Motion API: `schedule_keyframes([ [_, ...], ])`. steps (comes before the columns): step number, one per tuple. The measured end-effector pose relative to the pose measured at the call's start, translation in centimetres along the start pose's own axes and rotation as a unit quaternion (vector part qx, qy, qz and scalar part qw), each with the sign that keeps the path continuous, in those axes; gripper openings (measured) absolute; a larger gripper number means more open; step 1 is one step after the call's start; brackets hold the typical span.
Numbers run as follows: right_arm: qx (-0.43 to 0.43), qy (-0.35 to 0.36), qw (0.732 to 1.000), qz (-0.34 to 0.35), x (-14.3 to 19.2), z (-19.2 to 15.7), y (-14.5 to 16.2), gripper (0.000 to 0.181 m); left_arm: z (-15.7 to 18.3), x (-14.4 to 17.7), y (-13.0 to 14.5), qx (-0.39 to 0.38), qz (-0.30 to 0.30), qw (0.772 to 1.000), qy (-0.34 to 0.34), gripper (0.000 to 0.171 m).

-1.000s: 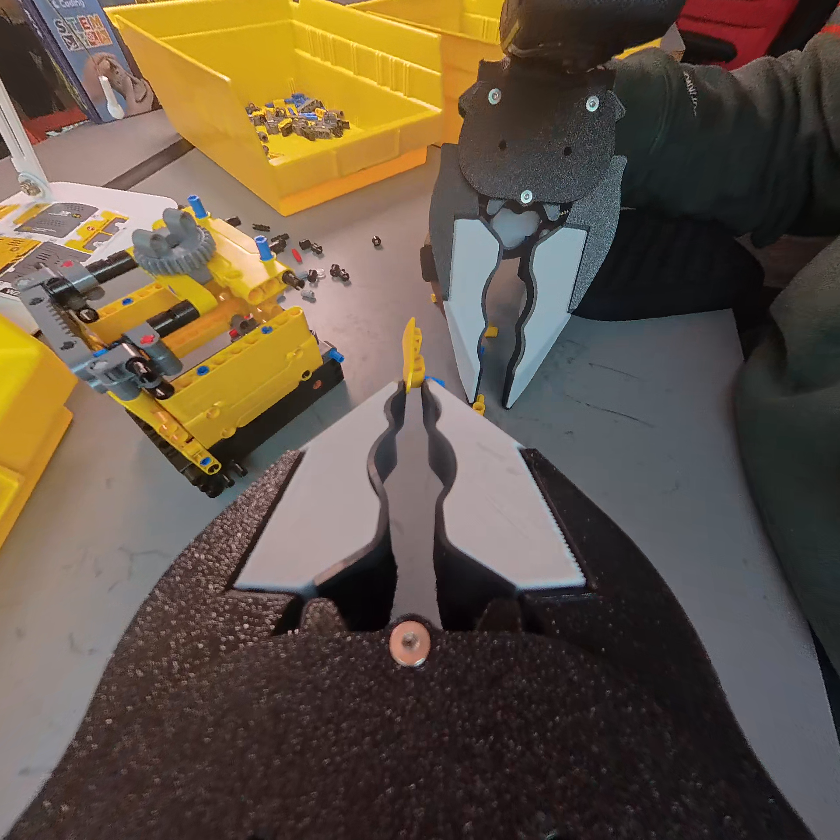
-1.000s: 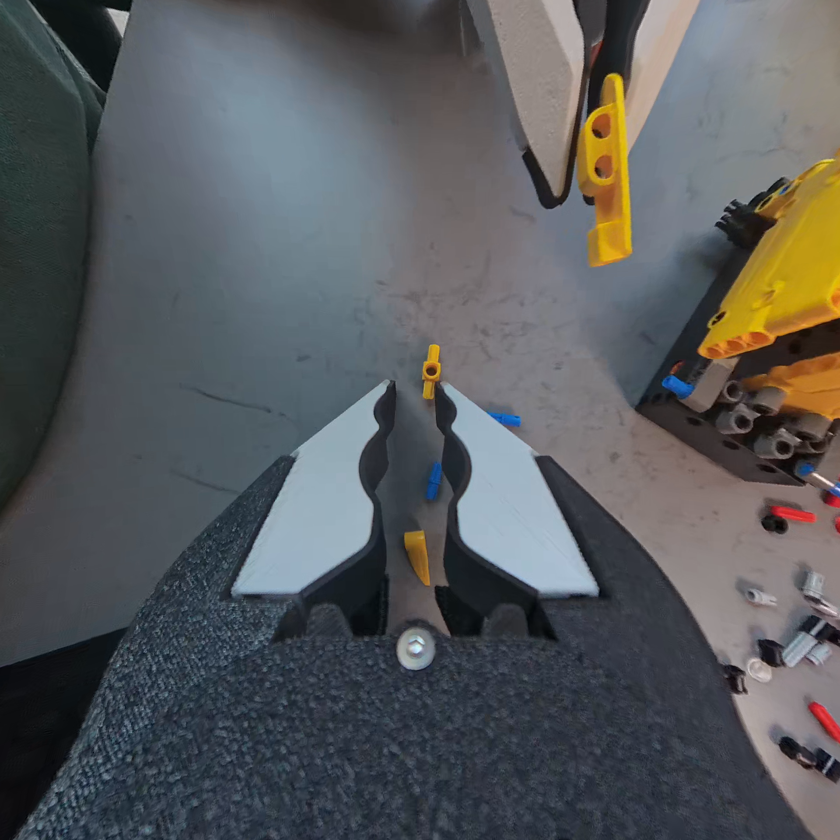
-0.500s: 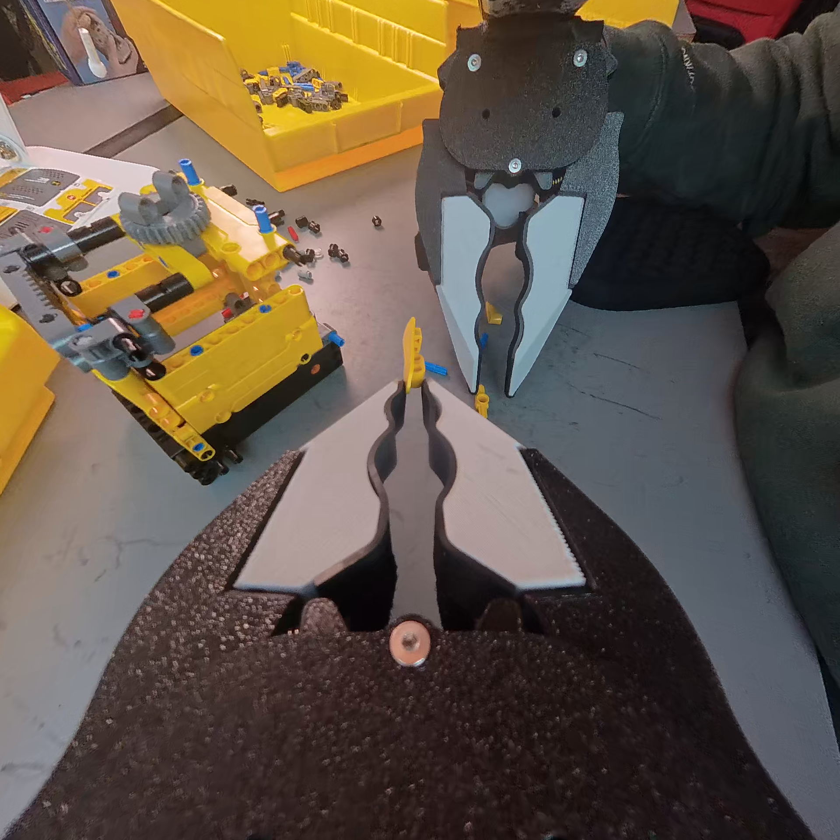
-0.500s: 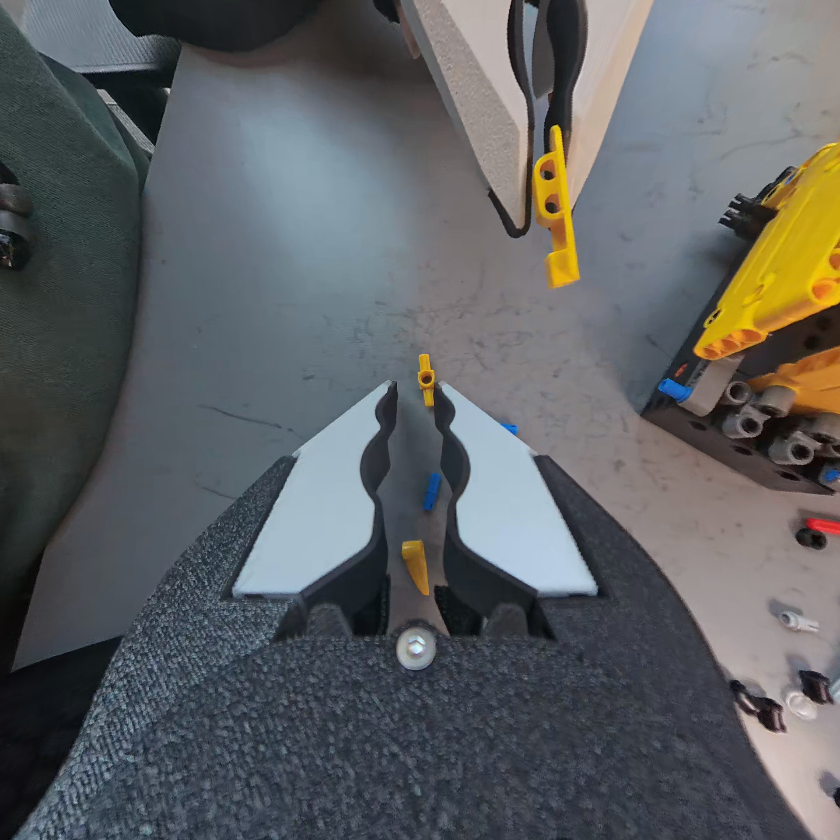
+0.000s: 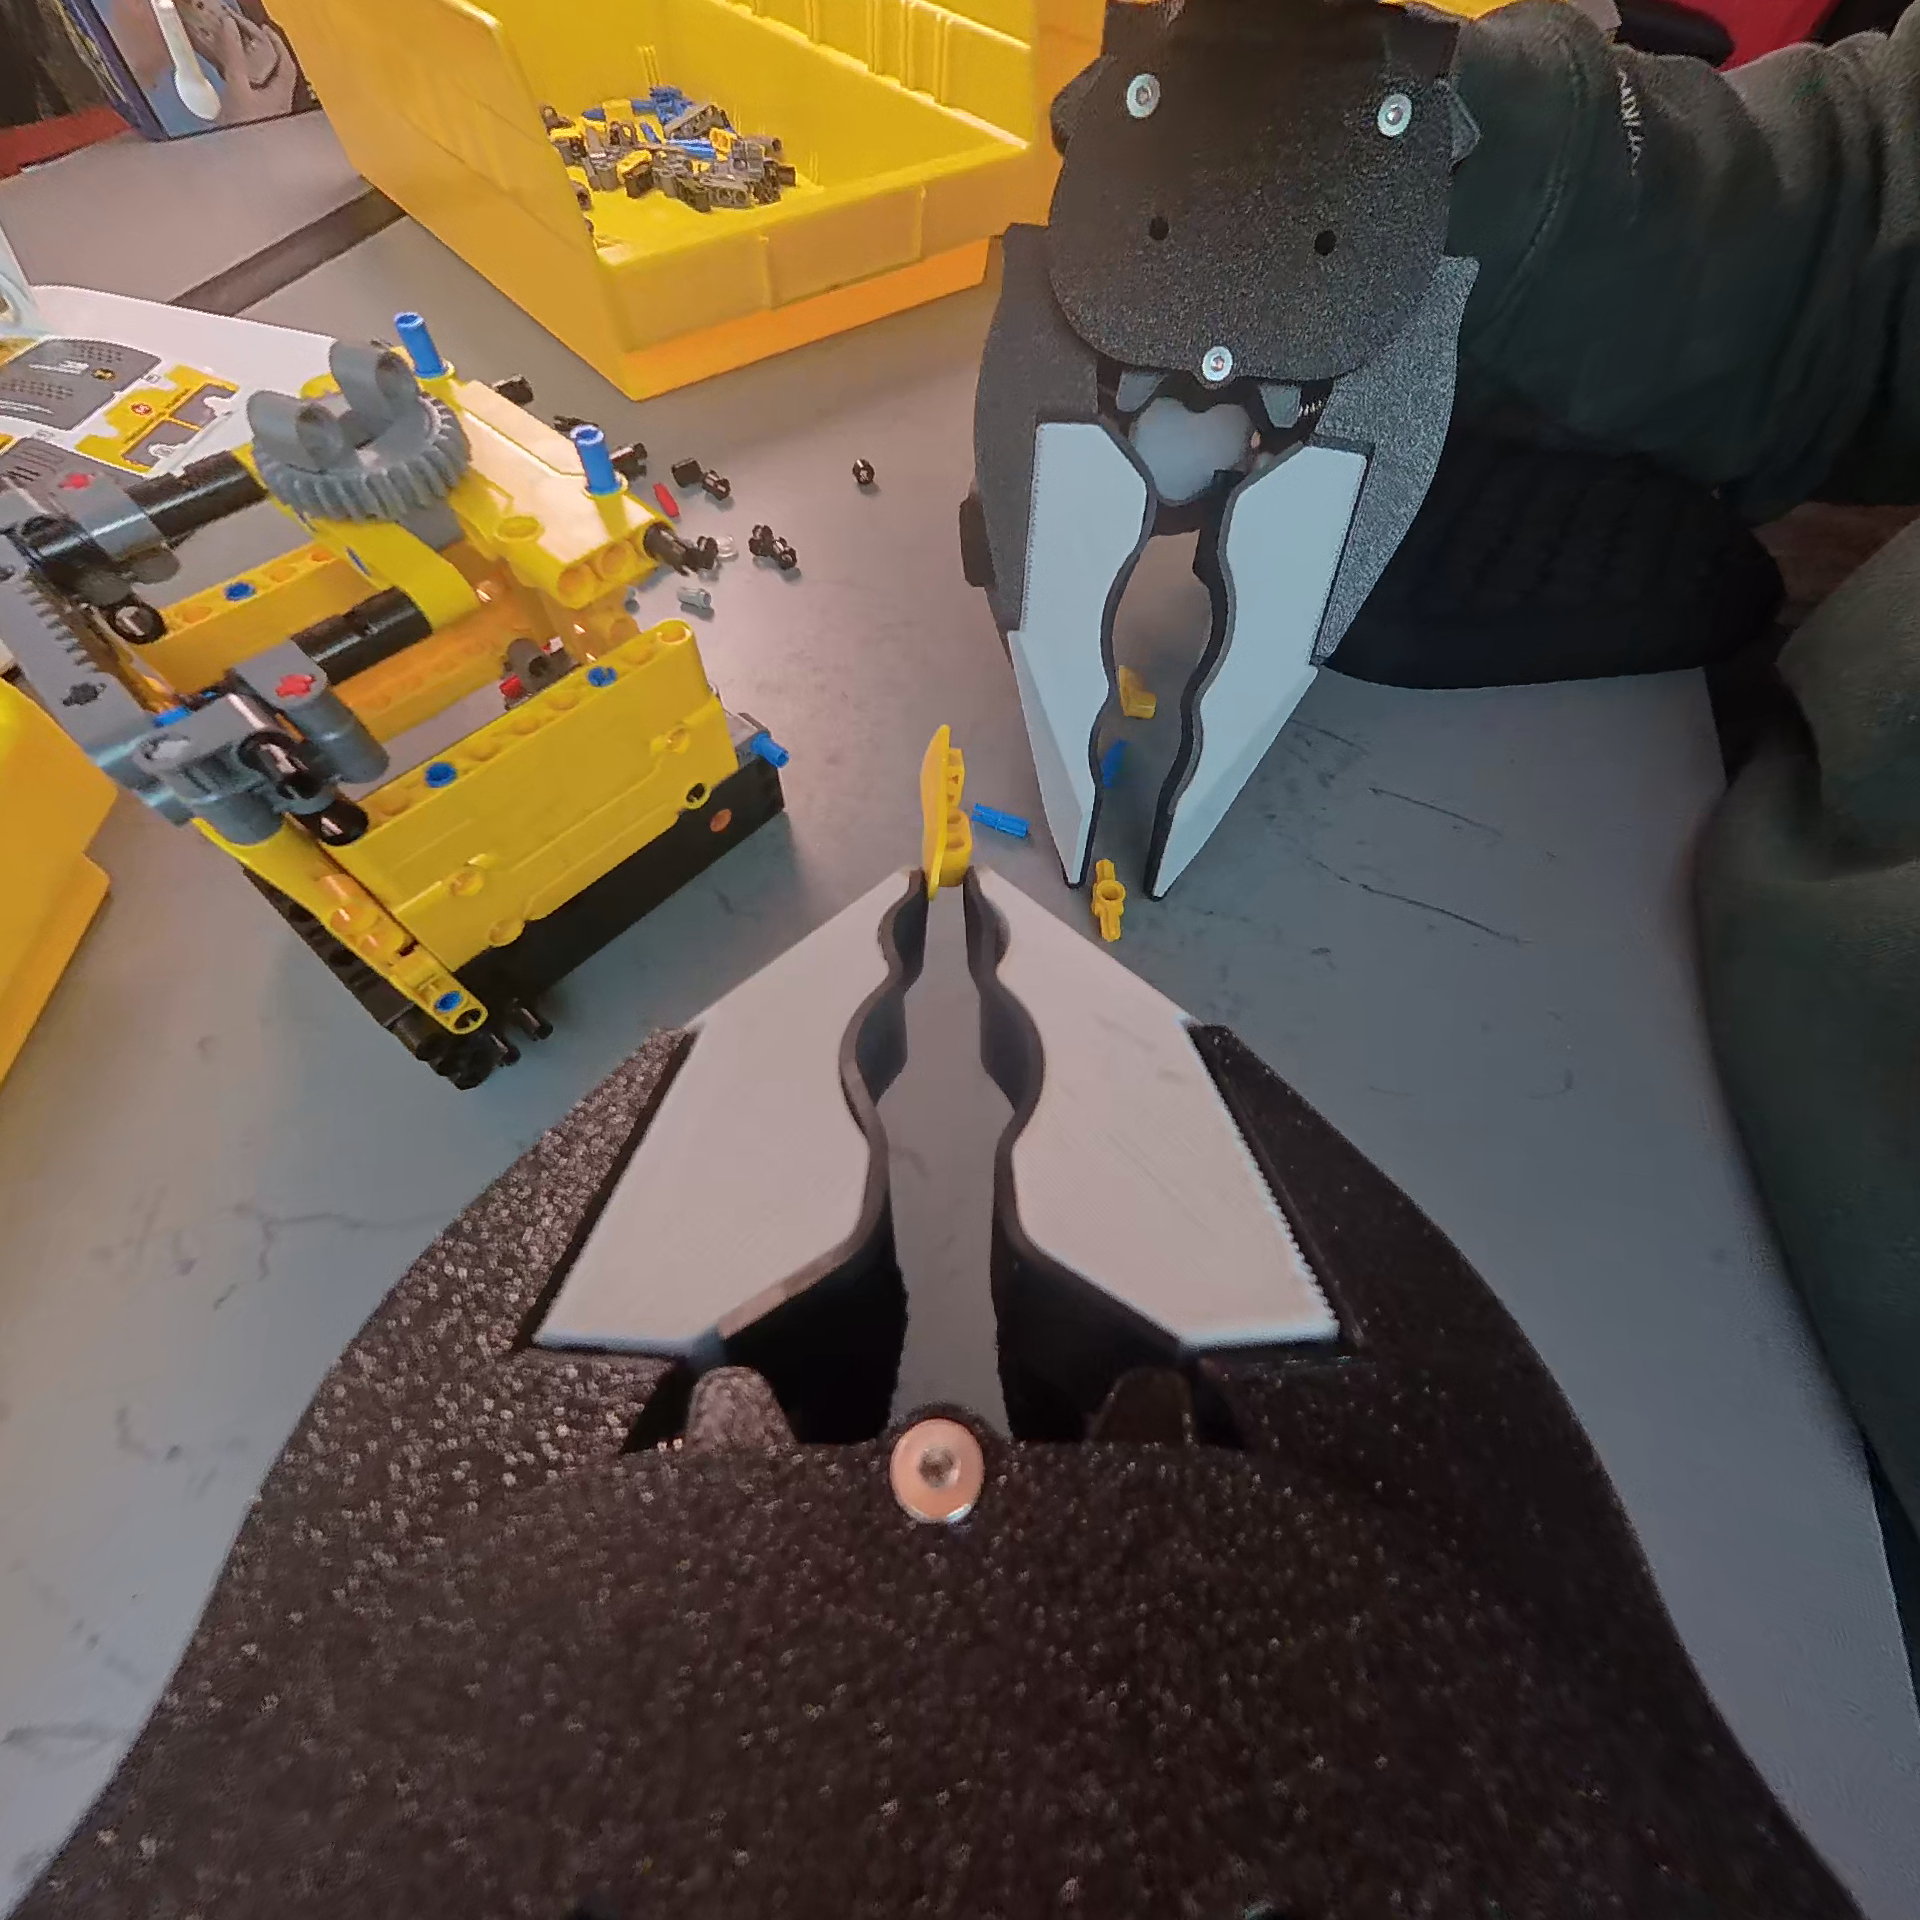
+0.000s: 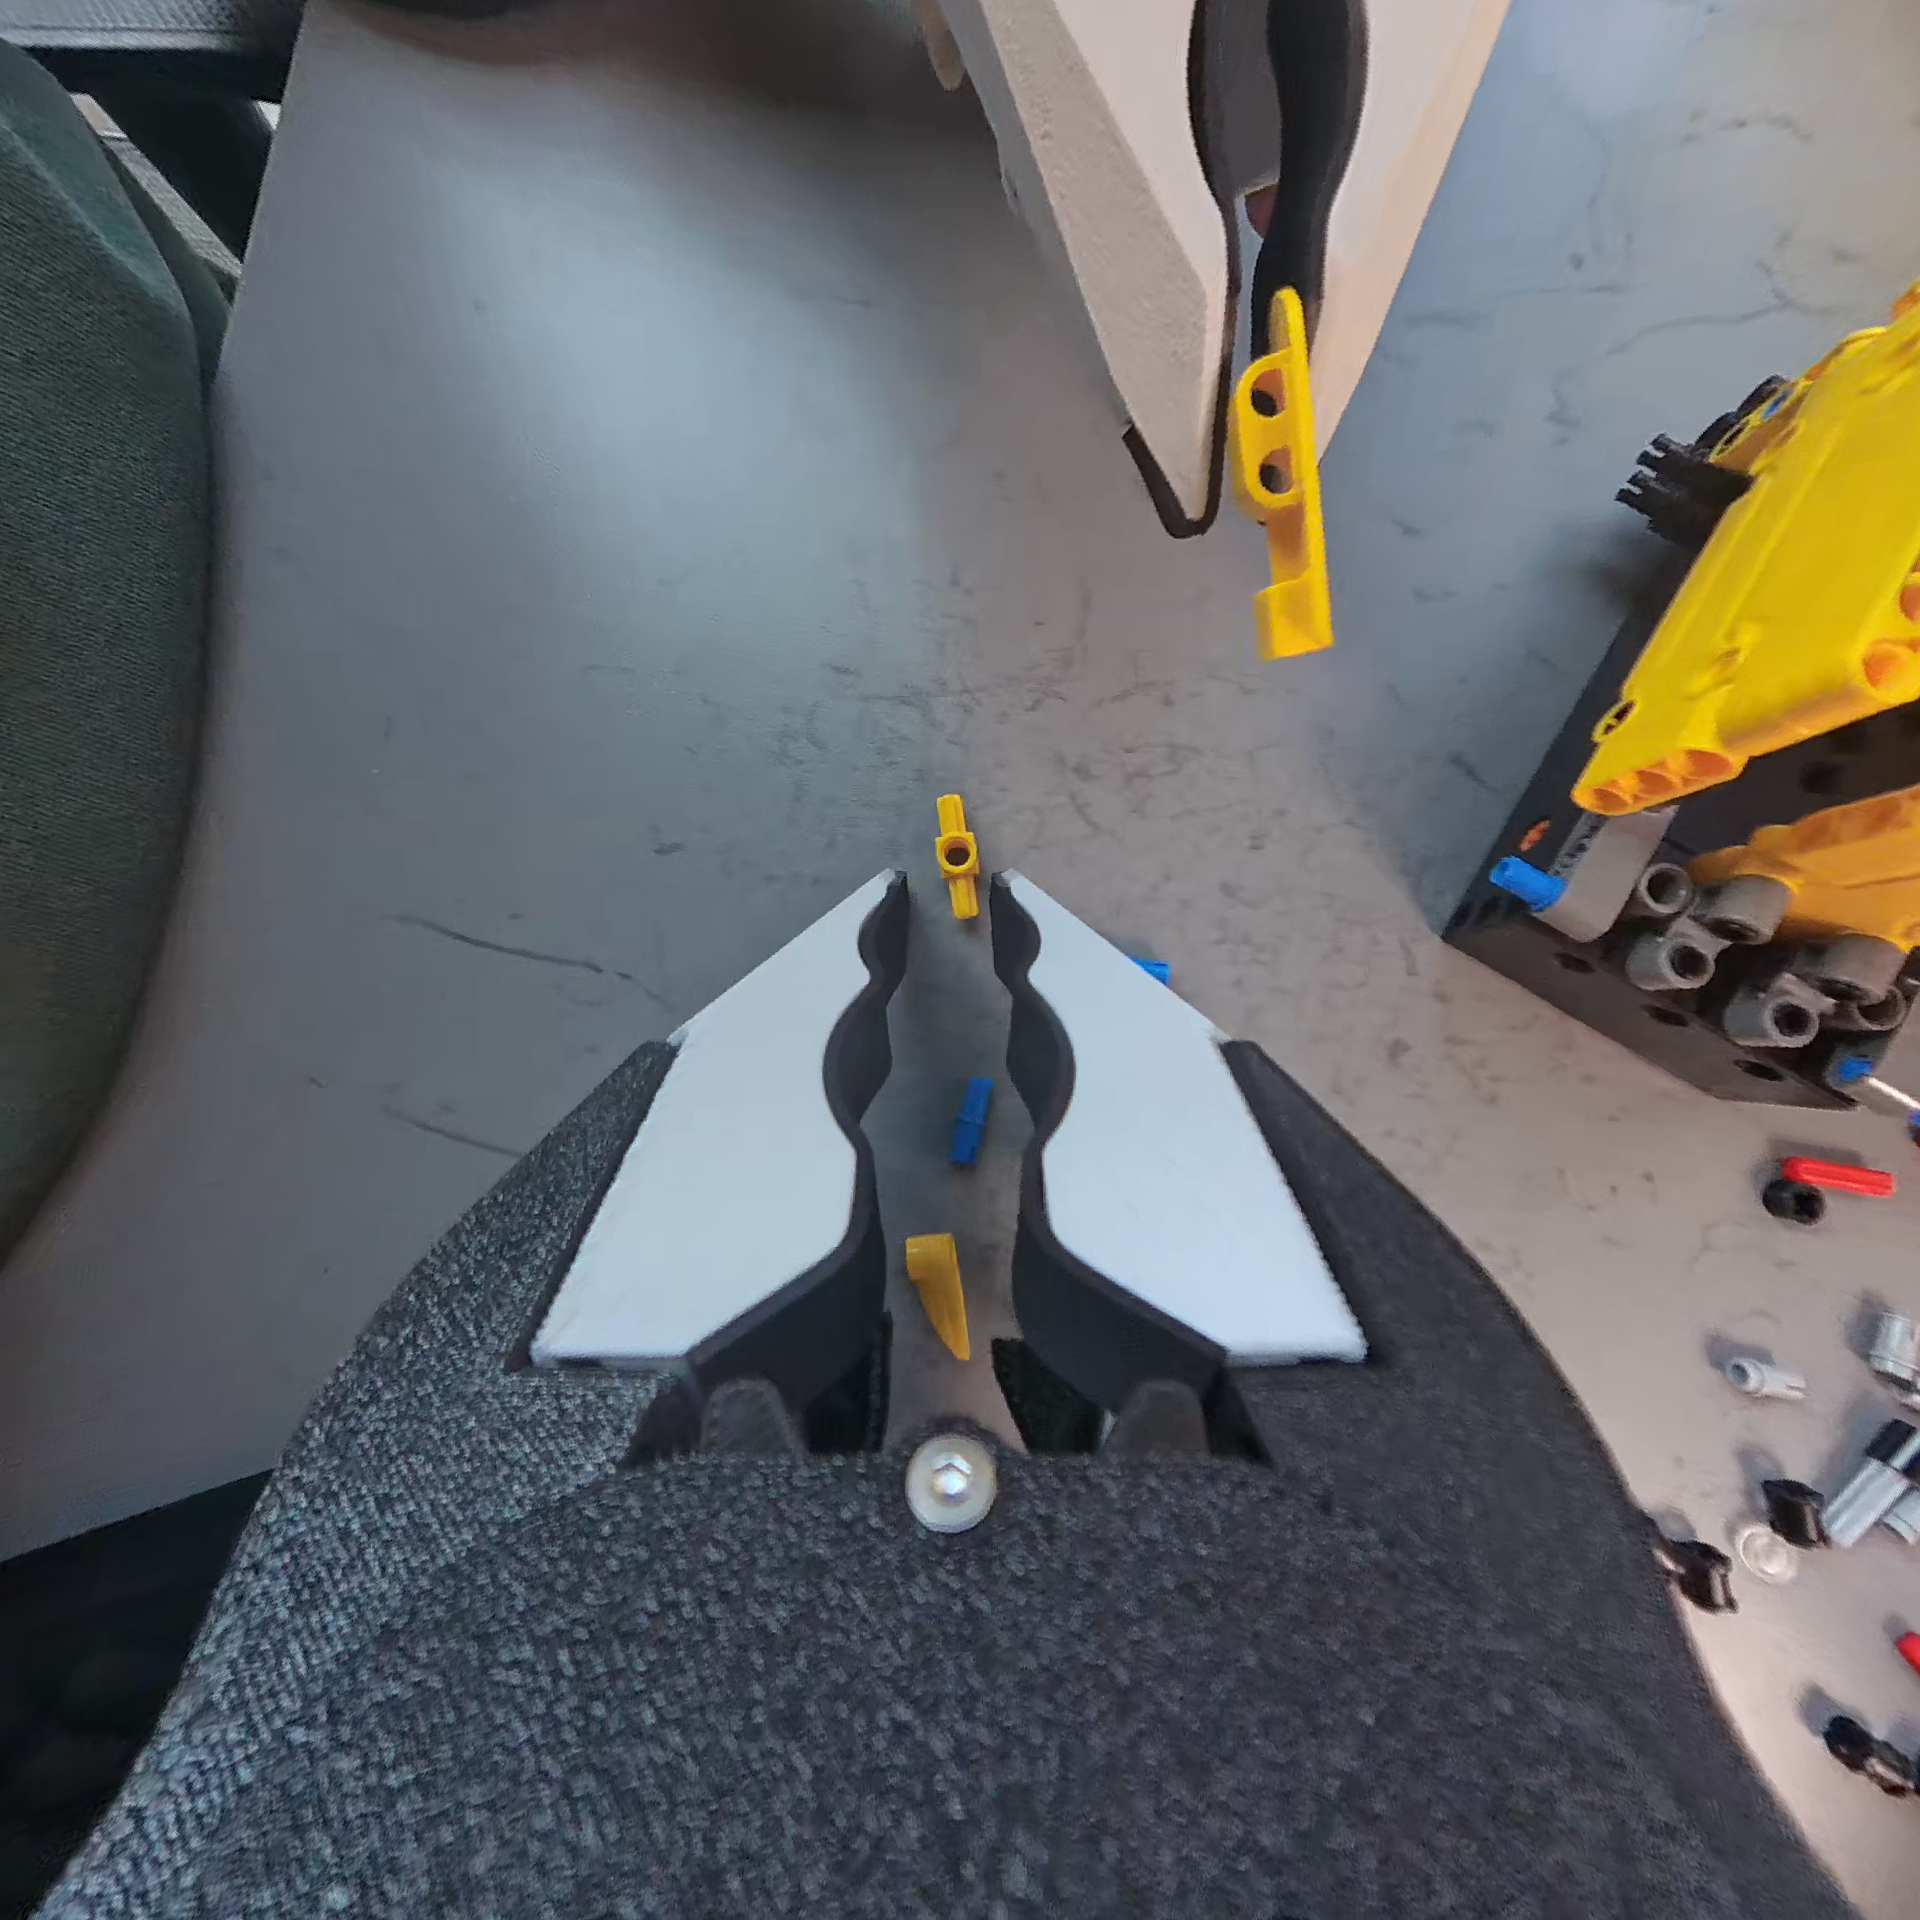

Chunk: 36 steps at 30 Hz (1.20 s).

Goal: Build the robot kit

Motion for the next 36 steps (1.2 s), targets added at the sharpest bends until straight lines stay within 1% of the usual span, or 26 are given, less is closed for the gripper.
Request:
schedule_keyframes([
  [2, 0.003, -0.002, 1.0, 0.004, 0.1, -0.1, -0.1, 0.015, 0.0, -0.1, 0.1, 0.001, -0.003, 1.0, 0.002, 0.006],
  [6, -0.053, -0.01, 0.998, 0.033, 0.4, 0.9, -0.3, 0.008, 0.0, -0.2, 0.1, 0.001, -0.009, 1.0, 0.005, 0.006],
  [8, -0.064, -0.019, 0.997, 0.029, 0.3, 1.0, -0.3, 0.008, 0.0, -0.2, 0.2, 0.001, -0.011, 1.0, 0.005, 0.006],
  [10, -0.055, -0.02, 0.998, 0.025, 0.1, 0.7, -0.3, 0.009, 0.0, -0.2, 0.2, 0.0, -0.012, 1.0, 0.005, 0.006],
  [12, -0.037, -0.009, 0.999, 0.004, -0.2, 0.5, -0.1, 0.01, 0.0, -0.1, 0.1, 0.0, -0.011, 1.0, 0.004, 0.006],
  [17, -0.011, -0.001, 1.0, 0.008, -0.3, 0.1, -0.2, 0.011, 0.1, -0.2, 0.2, 0.0, -0.013, 1.0, 0.006, 0.006],
  [23, -0.028, -0.006, 1.0, 0.009, -0.3, 0.2, -0.3, 0.013, 0.0, -0.1, 0.2, 0.001, -0.014, 1.0, 0.006, 0.006],
  [26, -0.038, 0.015, 0.999, -0.003, -0.4, -0.1, -0.6, 0.011, 0.0, -0.1, 0.2, 0.002, -0.014, 1.0, 0.006, 0.006],
  [31, -0.084, 0.088, 0.993, -0.004, -0.5, -1.6, -0.7, 0.008, -0.3, -0.1, 0.4, 0.014, -0.015, 1.0, 0.007, 0.006],
  [36, -0.115, 0.11, 0.987, 0.019, -0.6, -2.1, -0.4, 0.008, -0.2, -0.2, 0.4, 0.017, -0.013, 1.0, 0.017, 0.006],
])
Point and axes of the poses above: each gripper's, where its closed fingertips meet, x back along the fingers, y out of its underside, z = x × y across the jaws, the point moved 10 cm from there along x, back along the fingers, and after that the axes turned 3 degrees about y, right-handed, at the moved point
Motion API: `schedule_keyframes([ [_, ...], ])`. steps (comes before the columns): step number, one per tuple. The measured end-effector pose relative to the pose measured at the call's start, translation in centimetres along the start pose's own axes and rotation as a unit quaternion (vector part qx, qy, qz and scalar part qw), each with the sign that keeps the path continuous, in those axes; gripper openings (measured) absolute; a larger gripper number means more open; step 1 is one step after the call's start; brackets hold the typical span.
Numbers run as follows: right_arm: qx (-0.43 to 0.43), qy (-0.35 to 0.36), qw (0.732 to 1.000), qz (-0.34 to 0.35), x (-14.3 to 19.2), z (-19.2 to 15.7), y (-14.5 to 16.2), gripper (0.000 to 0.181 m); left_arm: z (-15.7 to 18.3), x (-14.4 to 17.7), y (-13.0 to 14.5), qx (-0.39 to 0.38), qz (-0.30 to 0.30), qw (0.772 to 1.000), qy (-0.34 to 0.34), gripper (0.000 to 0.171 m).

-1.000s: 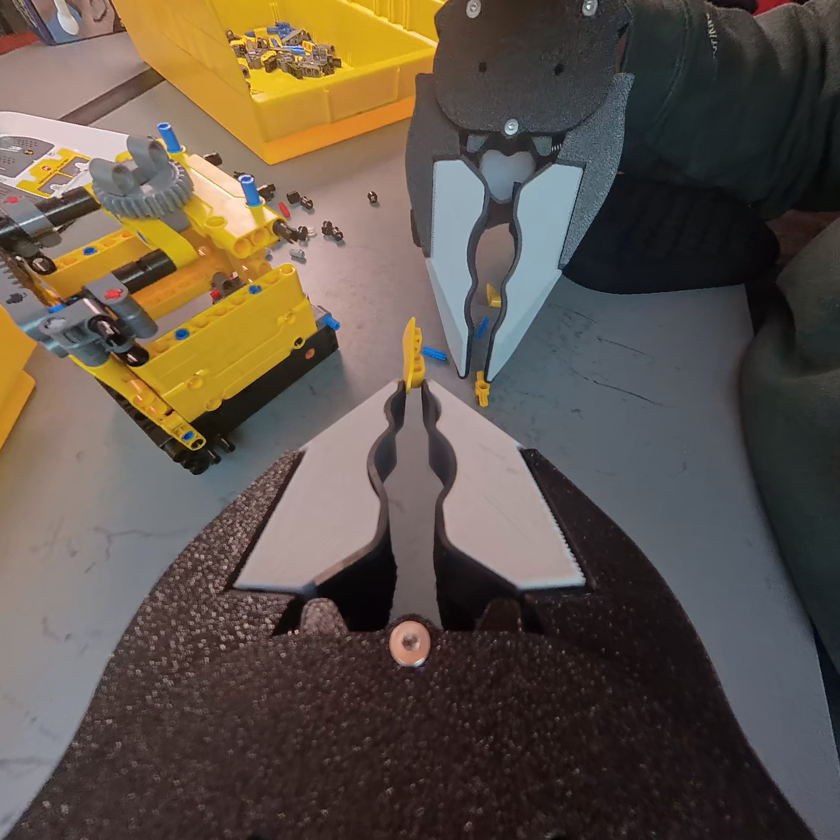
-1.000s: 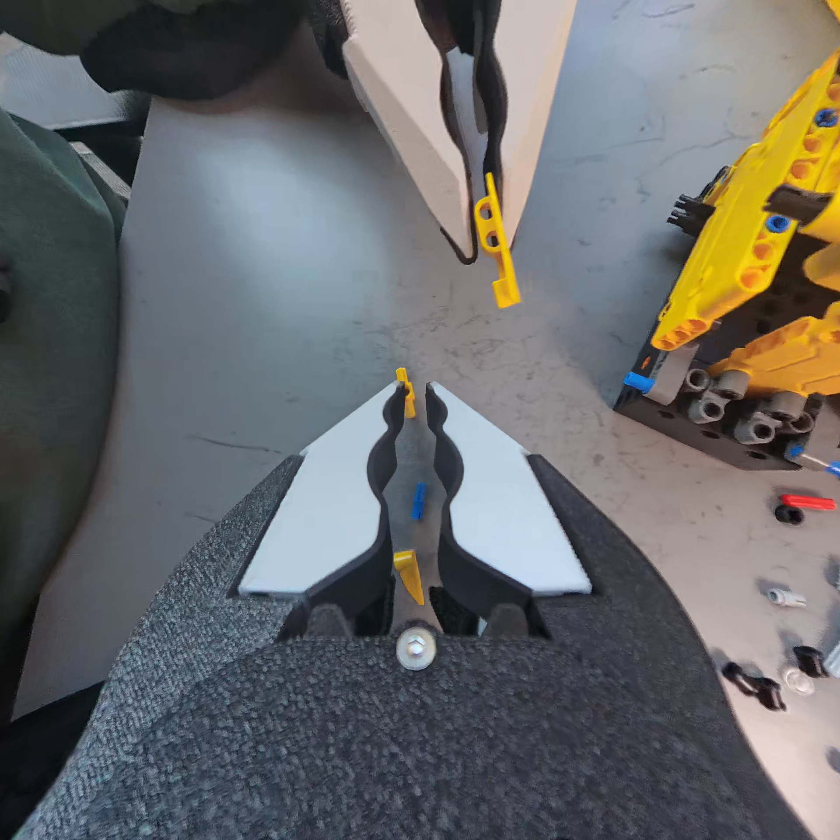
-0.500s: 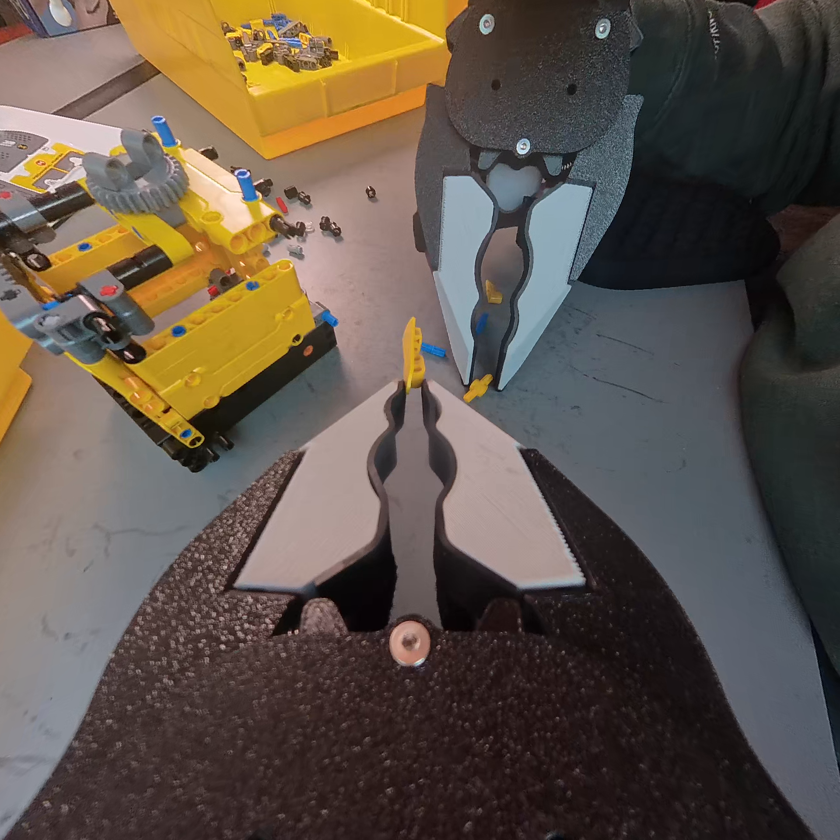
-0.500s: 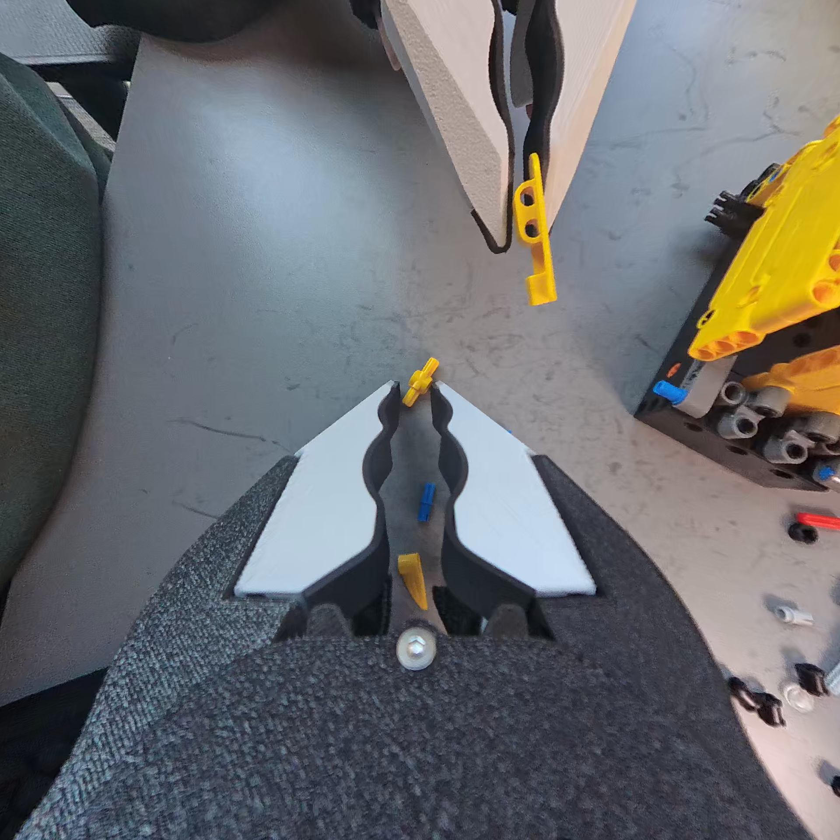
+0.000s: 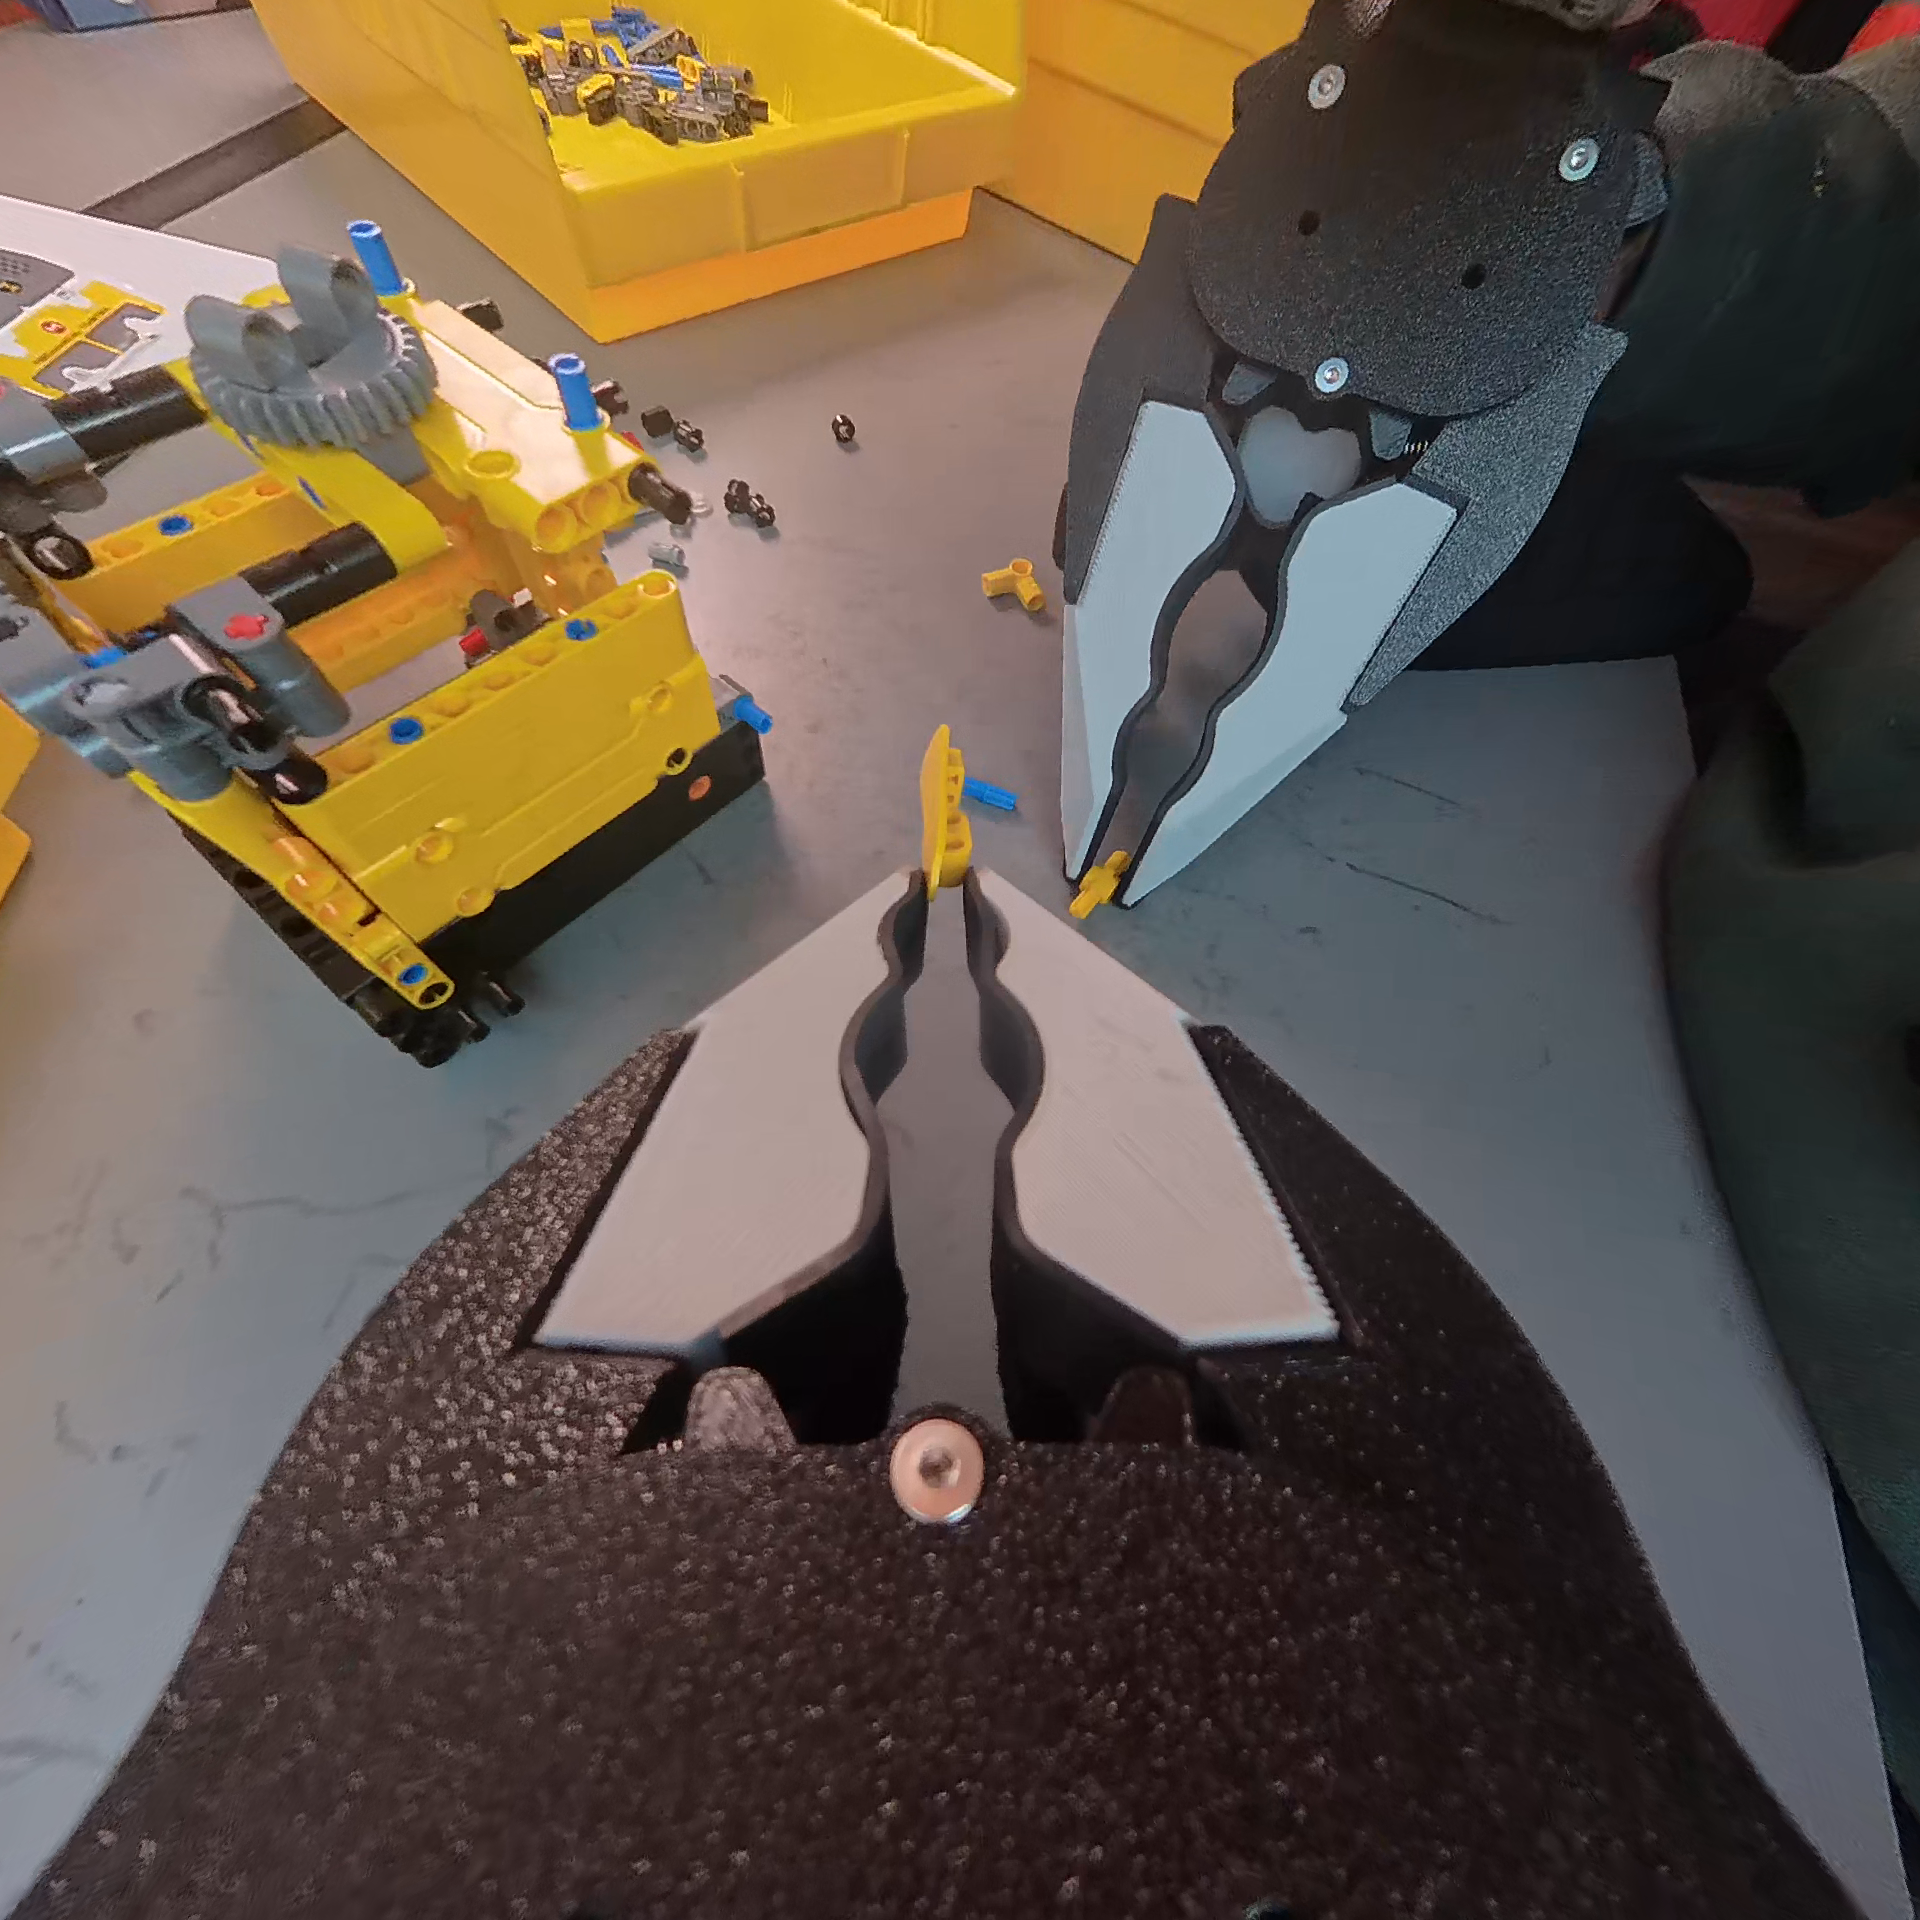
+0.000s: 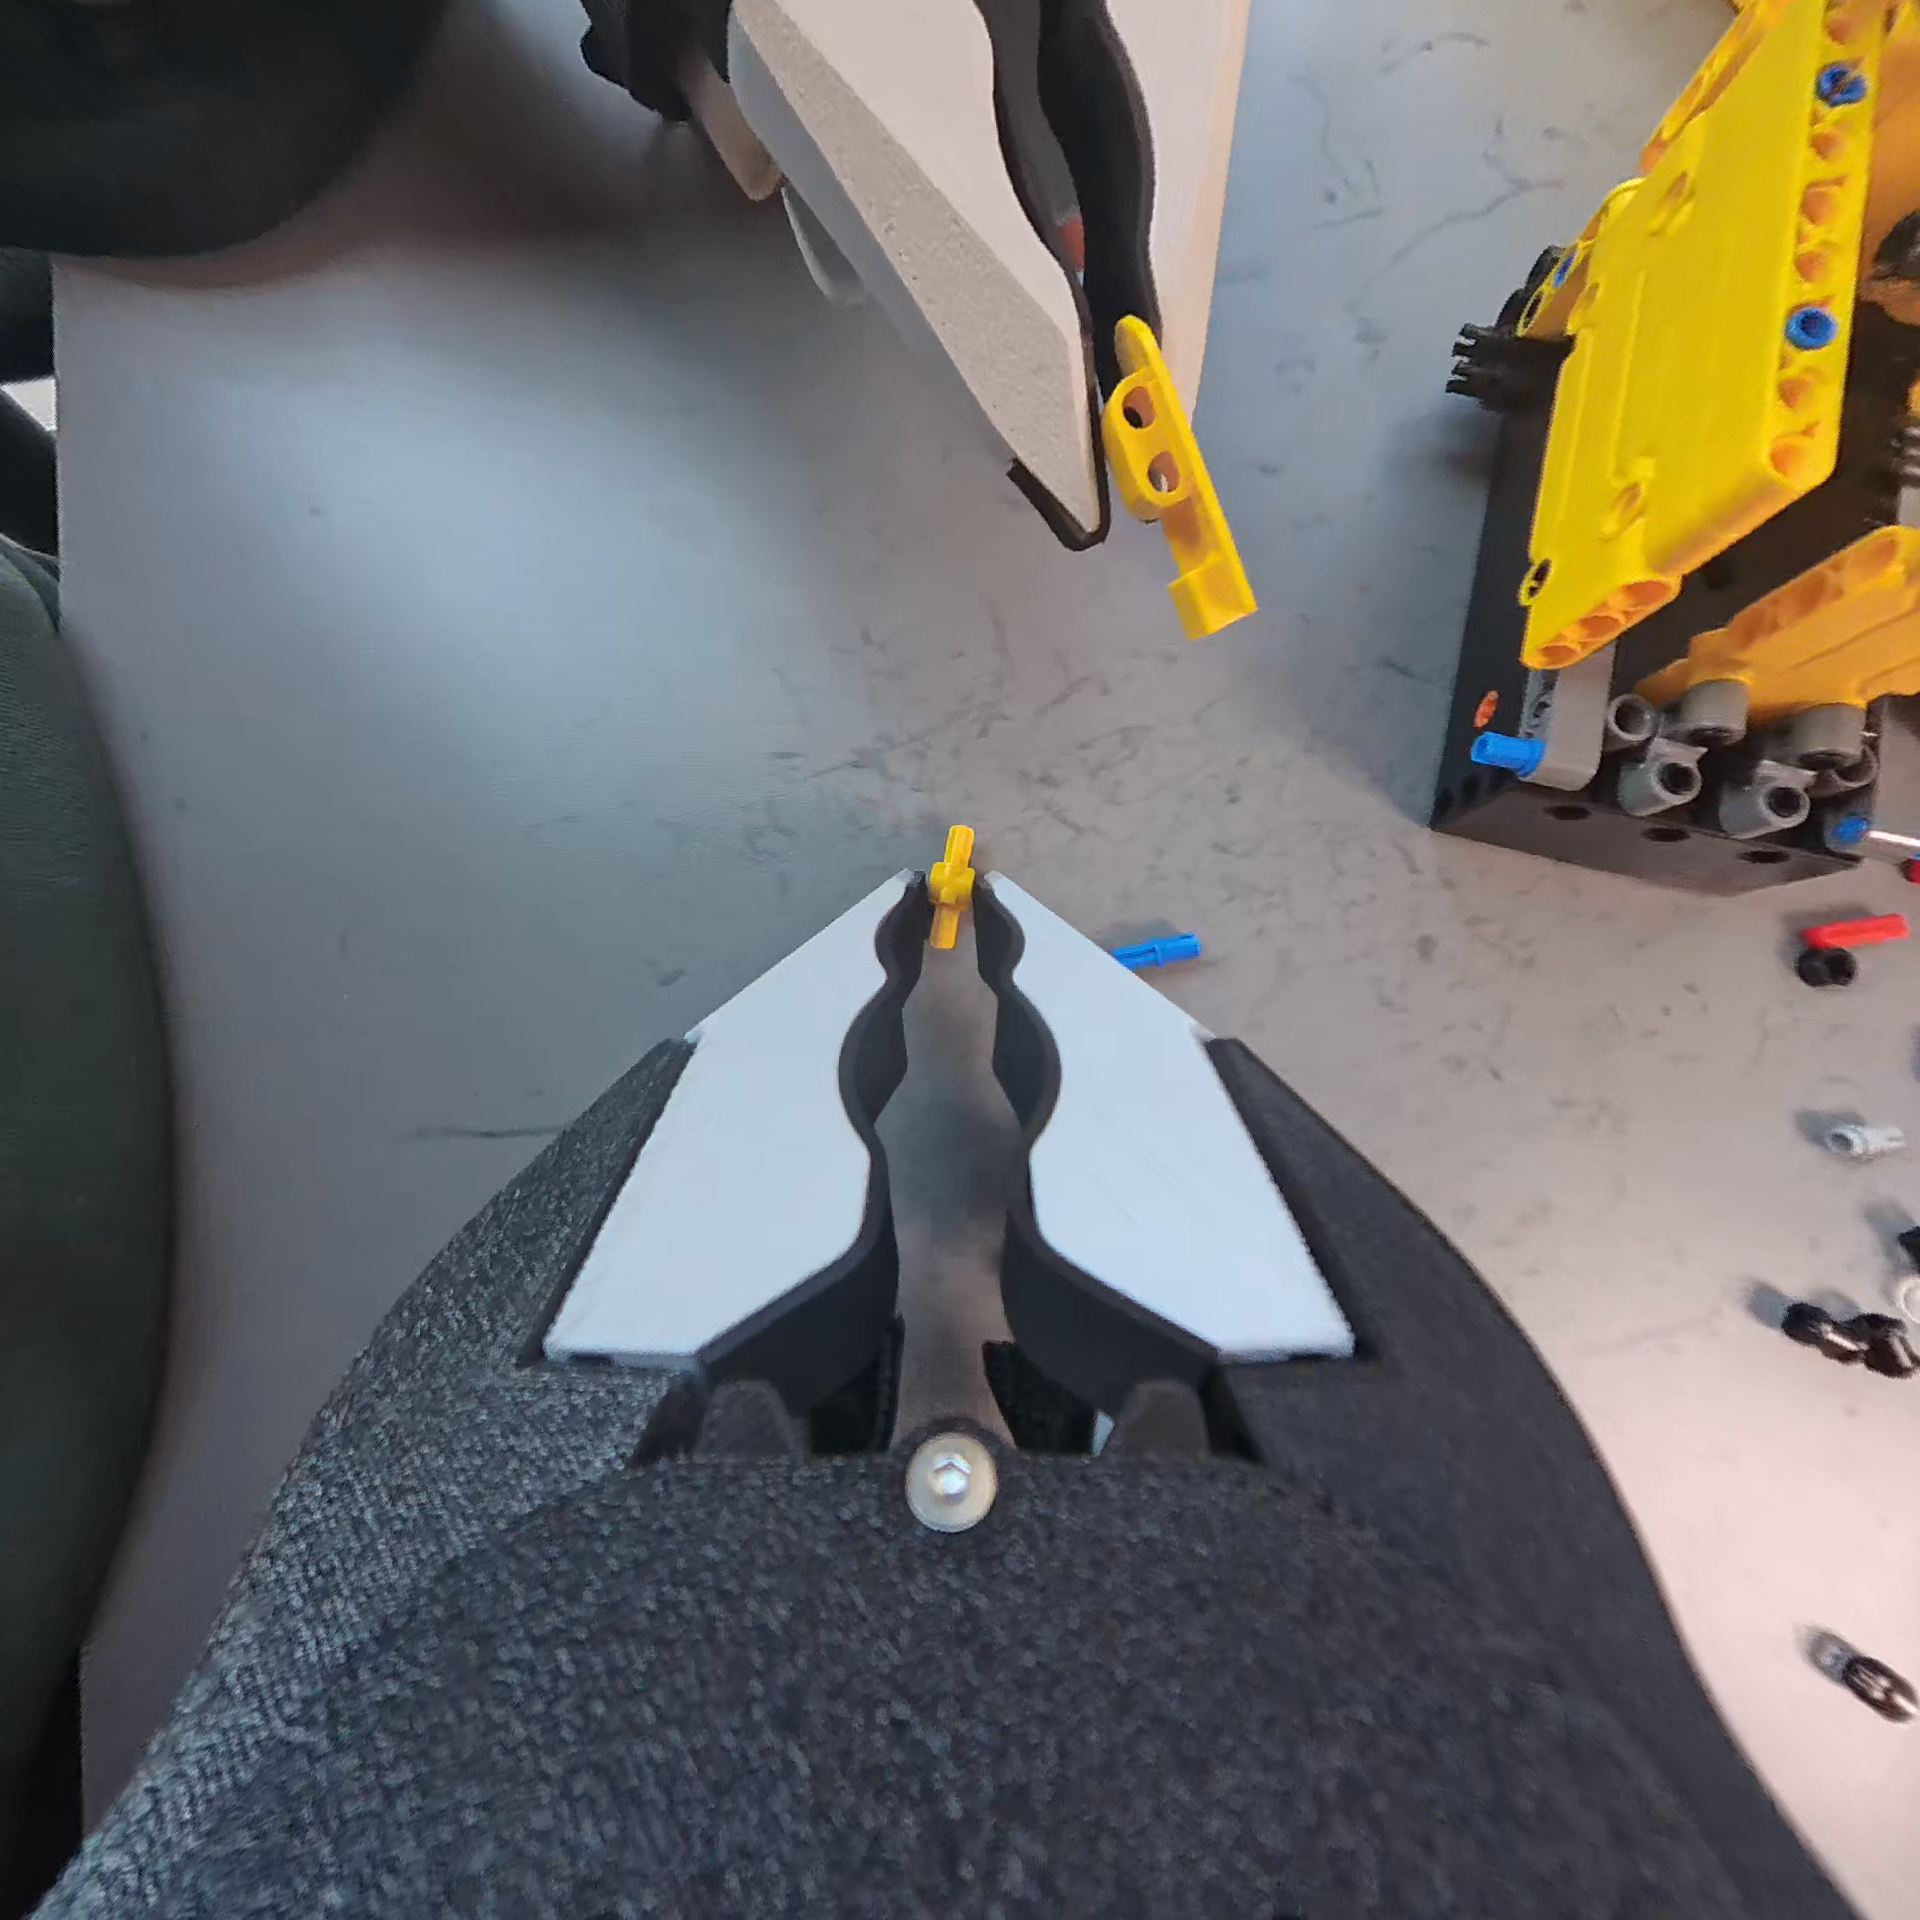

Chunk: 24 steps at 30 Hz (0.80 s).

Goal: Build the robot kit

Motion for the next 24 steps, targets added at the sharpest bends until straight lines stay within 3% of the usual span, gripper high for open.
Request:
schedule_keyframes([
  [5, 0.064, 0.0, 0.997, 0.038, -0.2, -0.2, -0.3, 0.006, 0.3, 0.2, -0.3, 0.01, 0.018, 0.999, 0.027, 0.006],
  [12, 0.016, -0.039, 0.983, 0.181, 4.1, 2.5, -1.0, 0.006, 0.1, 1.1, -0.7, 0.073, 0.075, 0.987, 0.121, 0.005],
  [17, 0.035, -0.018, 0.991, 0.131, 3.7, 2.7, 0.1, 0.007, 0.6, -0.9, 0.7, 0.027, -0.054, 0.994, 0.087, 0.006],
  [22, 0.042, -0.032, 0.994, 0.093, 2.8, 2.2, 0.6, 0.007, 0.9, -1.9, 1.6, -0.013, -0.139, 0.989, 0.056, 0.006],
  [24, 0.041, -0.037, 0.995, 0.08, 2.5, 2.0, 0.8, 0.007, 0.9, -1.9, 1.6, -0.015, -0.139, 0.989, 0.057, 0.006],
])
Point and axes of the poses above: each gripper's, where its closed fingertips meet, x back along the fingers, y out of its underside, z = x × y across the jaws, the point moved 10 cm from there along x, back along the fingers, and after that the axes turned 3 degrees about y, right-handed, at the moved point
